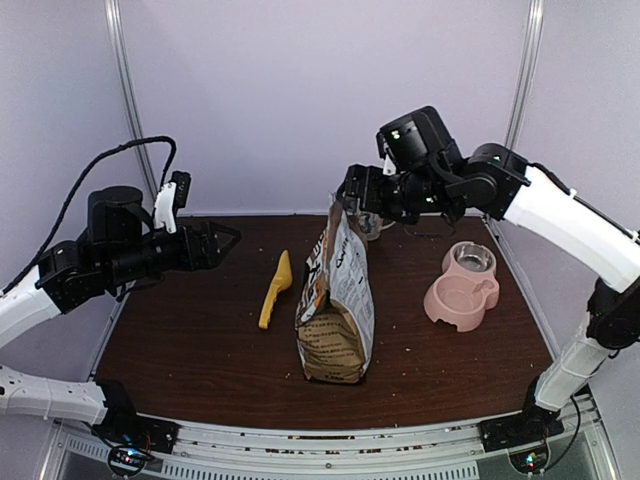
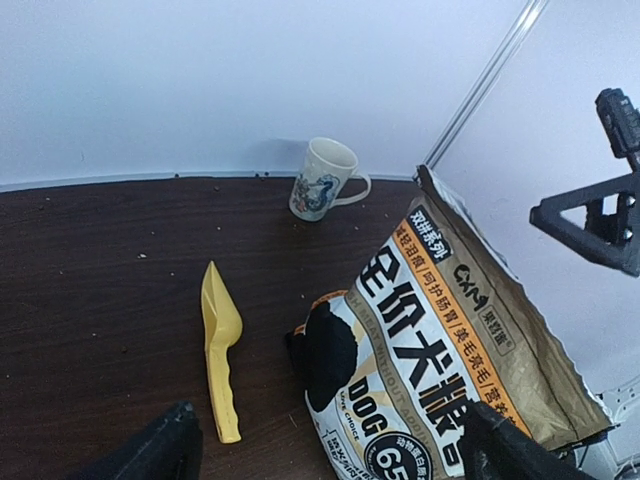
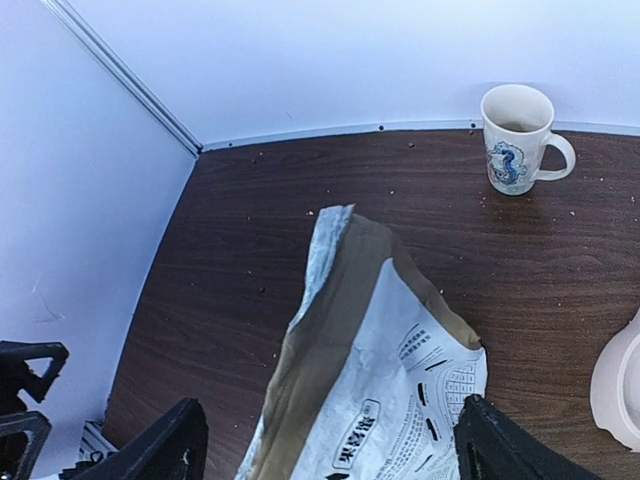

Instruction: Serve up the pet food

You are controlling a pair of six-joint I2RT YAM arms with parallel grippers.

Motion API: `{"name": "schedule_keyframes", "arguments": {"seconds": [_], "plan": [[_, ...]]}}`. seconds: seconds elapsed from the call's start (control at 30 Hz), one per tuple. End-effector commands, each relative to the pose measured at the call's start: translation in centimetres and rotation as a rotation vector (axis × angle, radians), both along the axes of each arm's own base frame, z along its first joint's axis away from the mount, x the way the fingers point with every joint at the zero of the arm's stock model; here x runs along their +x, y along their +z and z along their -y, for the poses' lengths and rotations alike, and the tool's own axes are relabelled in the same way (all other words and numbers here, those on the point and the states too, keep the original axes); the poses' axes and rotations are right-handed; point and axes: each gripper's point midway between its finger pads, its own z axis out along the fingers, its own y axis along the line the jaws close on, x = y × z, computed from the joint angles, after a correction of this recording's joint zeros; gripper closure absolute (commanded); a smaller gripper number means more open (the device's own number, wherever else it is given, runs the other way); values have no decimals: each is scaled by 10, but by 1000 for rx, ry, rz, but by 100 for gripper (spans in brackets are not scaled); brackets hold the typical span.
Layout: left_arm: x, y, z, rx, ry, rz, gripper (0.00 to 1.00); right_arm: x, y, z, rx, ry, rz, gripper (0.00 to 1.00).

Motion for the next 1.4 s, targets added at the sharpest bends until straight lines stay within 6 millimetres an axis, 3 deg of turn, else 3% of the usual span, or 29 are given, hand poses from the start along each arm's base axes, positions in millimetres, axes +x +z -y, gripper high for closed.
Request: {"name": "schedule_keyframes", "arguments": {"seconds": [0.0,0.13,0.2,0.3,0.4,0.43,0.5,0.63,0.8,1.0,1.1,1.27,1.37], "plan": [[0,12,-14,-40,68,34,6,1,-16,-18,-125,-11,-5,12],[-1,12,-22,-39,91,37,5,9,-40,-33,-217,-17,-40,22],[-2,13,-23,-42,91,38,5,10,-42,-30,-268,-39,-42,39],[-3,11,-24,-40,93,30,5,4,-37,-21,-299,-60,-31,73],[-3,9,-24,-41,94,25,5,-4,-34,-11,-287,-65,-35,98],[-3,9,-24,-43,93,23,5,-7,-33,-9,-279,-63,-39,100],[-4,10,-23,-47,87,23,5,-16,-31,-4,-256,-45,-47,100],[-9,14,-21,-52,60,27,4,-46,-6,-5,-134,27,-46,100],[-13,19,-17,-39,19,38,5,-85,25,-18,28,134,-34,100],[-12,15,-1,-12,-46,29,5,-106,14,-57,108,229,-49,100],[-13,13,11,-30,-93,18,5,-103,7,-56,82,219,-38,100],[-19,21,29,-127,-159,19,5,-101,18,-37,17,229,45,55],[-23,28,39,-167,-189,24,6,-101,24,-20,-44,221,73,50]]}}
